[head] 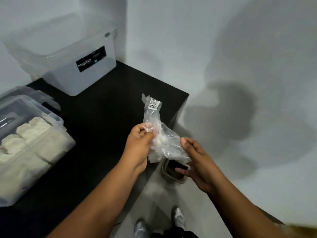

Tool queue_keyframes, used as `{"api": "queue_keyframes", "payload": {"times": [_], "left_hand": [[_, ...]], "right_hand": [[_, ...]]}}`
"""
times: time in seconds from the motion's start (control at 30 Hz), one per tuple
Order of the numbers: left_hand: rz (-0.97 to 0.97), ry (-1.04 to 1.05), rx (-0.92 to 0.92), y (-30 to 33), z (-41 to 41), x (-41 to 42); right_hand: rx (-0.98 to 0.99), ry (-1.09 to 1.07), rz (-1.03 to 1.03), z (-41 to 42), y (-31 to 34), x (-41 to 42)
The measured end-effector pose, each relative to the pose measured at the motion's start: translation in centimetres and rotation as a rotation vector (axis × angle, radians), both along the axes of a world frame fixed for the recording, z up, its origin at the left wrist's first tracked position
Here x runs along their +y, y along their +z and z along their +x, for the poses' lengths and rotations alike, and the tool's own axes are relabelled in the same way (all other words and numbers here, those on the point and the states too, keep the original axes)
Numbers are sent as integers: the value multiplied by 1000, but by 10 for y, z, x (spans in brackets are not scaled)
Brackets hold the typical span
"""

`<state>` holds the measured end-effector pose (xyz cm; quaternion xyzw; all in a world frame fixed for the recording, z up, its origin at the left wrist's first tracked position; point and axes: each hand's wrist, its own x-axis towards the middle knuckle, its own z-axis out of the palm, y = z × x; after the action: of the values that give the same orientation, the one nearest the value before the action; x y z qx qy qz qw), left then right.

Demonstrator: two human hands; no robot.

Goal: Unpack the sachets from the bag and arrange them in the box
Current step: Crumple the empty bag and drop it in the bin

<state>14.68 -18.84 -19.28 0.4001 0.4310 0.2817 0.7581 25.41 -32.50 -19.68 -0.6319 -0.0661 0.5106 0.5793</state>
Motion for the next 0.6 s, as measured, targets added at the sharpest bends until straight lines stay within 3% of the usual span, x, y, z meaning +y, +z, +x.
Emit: {"api": "queue_keyframes", "payload": {"times": [0.03,0.1,0.2,0.27,0.43,0.6], "left_hand": [[-67,-16,-49,-4,12,-6],[-241,-55,-126,-15,35,-20],[-411,-99,-86,-39,66,-39],[-334,-144,76,-57,83,-44],[554,-429,721,-72,108,-27],[1331,-210,919,-53,105,17]], "right_hand": [[145,-3,48,6,-3,-6],[232,-42,133,16,-13,-14],[161,-177,173,37,-33,-20],[120,-259,129,54,-46,-24],[66,-365,8,100,-91,-34],[91,-319,-193,139,-156,-40]]}}
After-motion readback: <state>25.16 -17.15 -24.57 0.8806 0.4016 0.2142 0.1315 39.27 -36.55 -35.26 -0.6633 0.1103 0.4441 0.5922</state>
